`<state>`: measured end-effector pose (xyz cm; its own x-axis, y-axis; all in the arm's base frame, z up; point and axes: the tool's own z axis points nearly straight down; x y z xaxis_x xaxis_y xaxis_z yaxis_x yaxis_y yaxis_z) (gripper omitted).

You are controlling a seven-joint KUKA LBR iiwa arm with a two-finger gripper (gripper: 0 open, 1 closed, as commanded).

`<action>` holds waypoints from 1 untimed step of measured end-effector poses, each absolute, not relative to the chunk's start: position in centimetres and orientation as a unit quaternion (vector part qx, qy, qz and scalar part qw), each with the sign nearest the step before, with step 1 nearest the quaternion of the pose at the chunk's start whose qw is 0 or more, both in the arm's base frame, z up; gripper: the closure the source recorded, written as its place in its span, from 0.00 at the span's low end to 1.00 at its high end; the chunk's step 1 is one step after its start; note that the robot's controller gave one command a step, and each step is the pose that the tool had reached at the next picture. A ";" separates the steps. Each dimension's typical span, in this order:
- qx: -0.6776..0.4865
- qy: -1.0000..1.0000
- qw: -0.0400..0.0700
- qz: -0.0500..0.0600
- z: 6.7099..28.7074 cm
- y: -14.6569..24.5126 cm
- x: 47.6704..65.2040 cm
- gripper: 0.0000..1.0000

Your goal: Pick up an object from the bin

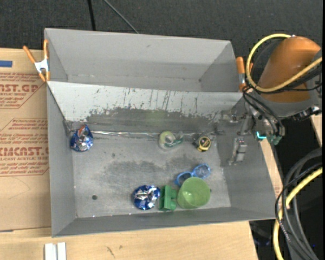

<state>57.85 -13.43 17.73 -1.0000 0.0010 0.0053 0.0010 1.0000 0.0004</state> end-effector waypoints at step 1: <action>0.154 -0.988 0.003 -0.001 6.7 -10.5 50.3 0.00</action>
Offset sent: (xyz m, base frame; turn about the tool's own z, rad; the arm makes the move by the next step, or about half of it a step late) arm -0.0737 0.0269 -0.1073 -0.3092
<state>50.29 -10.55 6.71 -0.9525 -0.3047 0.0047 -0.3046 0.9525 0.0033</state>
